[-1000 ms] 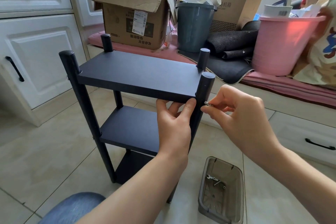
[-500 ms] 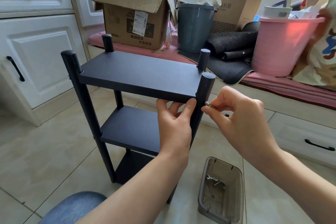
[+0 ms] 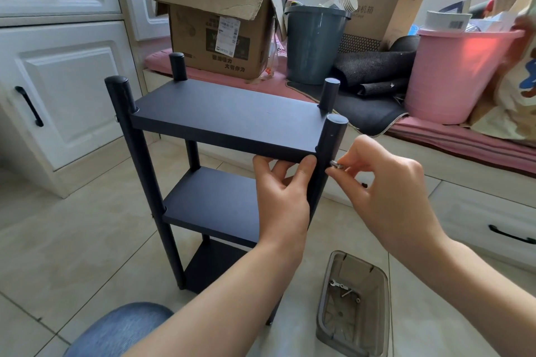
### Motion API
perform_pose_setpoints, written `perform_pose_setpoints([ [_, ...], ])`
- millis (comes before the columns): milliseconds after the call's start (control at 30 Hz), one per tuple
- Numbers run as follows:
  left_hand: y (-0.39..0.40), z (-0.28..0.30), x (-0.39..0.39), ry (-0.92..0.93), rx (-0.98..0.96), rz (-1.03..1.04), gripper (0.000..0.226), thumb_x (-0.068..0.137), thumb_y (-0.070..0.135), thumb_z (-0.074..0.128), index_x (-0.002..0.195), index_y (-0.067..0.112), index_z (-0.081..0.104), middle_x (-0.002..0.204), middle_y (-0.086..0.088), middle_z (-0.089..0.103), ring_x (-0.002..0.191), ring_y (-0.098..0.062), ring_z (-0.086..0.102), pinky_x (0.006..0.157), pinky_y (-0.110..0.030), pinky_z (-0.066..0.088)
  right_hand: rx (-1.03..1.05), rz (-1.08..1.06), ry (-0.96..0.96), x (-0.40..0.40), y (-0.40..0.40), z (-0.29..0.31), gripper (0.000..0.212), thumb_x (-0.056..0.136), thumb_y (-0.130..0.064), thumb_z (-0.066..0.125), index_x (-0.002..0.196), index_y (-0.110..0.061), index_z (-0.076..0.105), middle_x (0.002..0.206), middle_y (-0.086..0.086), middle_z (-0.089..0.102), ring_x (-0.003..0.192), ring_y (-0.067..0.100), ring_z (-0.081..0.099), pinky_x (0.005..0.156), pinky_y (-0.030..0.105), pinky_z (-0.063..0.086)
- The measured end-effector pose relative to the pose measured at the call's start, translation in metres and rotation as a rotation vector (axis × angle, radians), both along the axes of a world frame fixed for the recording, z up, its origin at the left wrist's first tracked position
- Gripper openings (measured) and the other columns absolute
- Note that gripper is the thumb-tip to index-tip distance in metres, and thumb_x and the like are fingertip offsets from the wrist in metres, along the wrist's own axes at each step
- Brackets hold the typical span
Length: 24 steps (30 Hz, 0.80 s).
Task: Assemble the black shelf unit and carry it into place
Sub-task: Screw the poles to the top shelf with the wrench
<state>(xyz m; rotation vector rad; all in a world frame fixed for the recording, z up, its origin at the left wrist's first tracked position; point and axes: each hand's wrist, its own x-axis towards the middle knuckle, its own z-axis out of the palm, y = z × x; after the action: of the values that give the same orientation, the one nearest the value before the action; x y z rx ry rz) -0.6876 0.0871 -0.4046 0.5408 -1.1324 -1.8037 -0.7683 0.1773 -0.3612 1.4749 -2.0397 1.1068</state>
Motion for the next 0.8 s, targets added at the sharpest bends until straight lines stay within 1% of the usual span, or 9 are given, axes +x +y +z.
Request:
perform_pose_setpoints([
  [33,-0.0002,0.0001,0.0001,0.001,0.0,-0.001,0.033,0.094,0.022,0.069,0.118,0.031,0.05,0.104,0.017,0.075,0.099,-0.001,0.07,0.067,-0.005,0.049,0.003,-0.001,0.07,0.0003,0.0,0.0004,0.024,0.08,-0.011,0.081,0.079,-0.012,0.057,0.067,-0.011,0.059,0.062,0.011,0.059,0.06,0.019,0.048],
  [133,0.0,0.0004,0.0004,0.004,0.004,-0.007,0.032,0.094,0.022,0.069,0.118,0.033,0.05,0.104,0.017,0.075,0.1,-0.002,0.07,0.067,-0.006,0.05,0.021,-0.02,0.25,-0.0003,0.0011,0.0005,0.025,0.079,-0.006,0.082,0.078,-0.008,0.057,0.069,-0.007,0.058,0.059,0.018,0.055,0.057,0.031,0.049],
  [267,0.0005,0.0005,0.001,0.002,0.008,-0.014,0.033,0.094,0.024,0.069,0.118,0.034,0.049,0.105,0.016,0.075,0.099,-0.003,0.071,0.066,-0.006,0.05,0.021,-0.026,0.303,-0.0002,0.0021,-0.0005,0.026,0.078,-0.003,0.082,0.077,-0.007,0.056,0.069,-0.009,0.053,0.059,0.019,0.052,0.058,0.032,0.047],
  [500,-0.002,0.0018,0.0018,0.018,0.025,-0.031,0.033,0.094,0.023,0.069,0.118,0.034,0.05,0.105,0.013,0.076,0.1,-0.007,0.071,0.067,-0.007,0.051,0.016,-0.038,0.264,0.0008,0.0011,0.0001,0.024,0.076,-0.009,0.084,0.076,-0.005,0.06,0.069,-0.006,0.063,0.058,0.012,0.054,0.058,0.032,0.052],
  [533,-0.0023,0.0022,0.0019,0.02,0.029,-0.032,0.033,0.094,0.023,0.069,0.118,0.034,0.05,0.104,0.013,0.076,0.1,-0.008,0.072,0.067,-0.008,0.051,0.013,-0.041,0.239,0.0011,0.0007,-0.0003,0.024,0.075,-0.01,0.085,0.075,-0.005,0.061,0.068,-0.005,0.064,0.057,0.012,0.056,0.06,0.03,0.052],
  [600,-0.0028,0.0034,0.0023,0.022,0.034,-0.033,0.033,0.094,0.022,0.069,0.117,0.035,0.05,0.102,0.014,0.076,0.099,-0.007,0.071,0.065,-0.006,0.05,-0.01,-0.043,0.094,0.0013,0.0003,0.0005,0.024,0.073,-0.014,0.086,0.075,-0.006,0.063,0.066,-0.004,0.065,0.056,0.006,0.058,0.065,0.015,0.048],
  [667,-0.0027,0.0048,0.0028,0.022,0.033,-0.036,0.032,0.094,0.022,0.069,0.116,0.035,0.05,0.099,0.015,0.076,0.095,-0.003,0.071,0.062,-0.003,0.048,-0.027,-0.039,-0.055,0.001,-0.0003,0.0023,0.024,0.073,-0.018,0.086,0.075,-0.008,0.065,0.064,-0.009,0.061,0.066,0.004,0.062,0.067,0.006,0.044],
  [733,-0.0029,0.0059,0.0034,0.022,0.034,-0.037,0.03,0.094,0.022,0.068,0.115,0.035,0.051,0.097,0.016,0.077,0.093,-0.002,0.072,0.061,-0.003,0.047,-0.03,-0.032,-0.119,0.0025,-0.0012,0.0028,0.022,0.073,-0.02,0.085,0.075,-0.011,0.066,0.065,-0.015,0.06,0.074,-0.006,0.06,0.066,0.003,0.042],
  [800,-0.0038,0.0069,0.0042,0.025,0.037,-0.042,0.03,0.094,0.021,0.068,0.115,0.034,0.051,0.097,0.016,0.077,0.092,-0.002,0.072,0.061,-0.003,0.048,-0.018,-0.026,-0.126,0.0042,-0.0024,0.0039,0.021,0.074,-0.021,0.084,0.076,-0.011,0.066,0.067,-0.02,0.059,0.072,-0.01,0.058,0.066,0.002,0.042],
])
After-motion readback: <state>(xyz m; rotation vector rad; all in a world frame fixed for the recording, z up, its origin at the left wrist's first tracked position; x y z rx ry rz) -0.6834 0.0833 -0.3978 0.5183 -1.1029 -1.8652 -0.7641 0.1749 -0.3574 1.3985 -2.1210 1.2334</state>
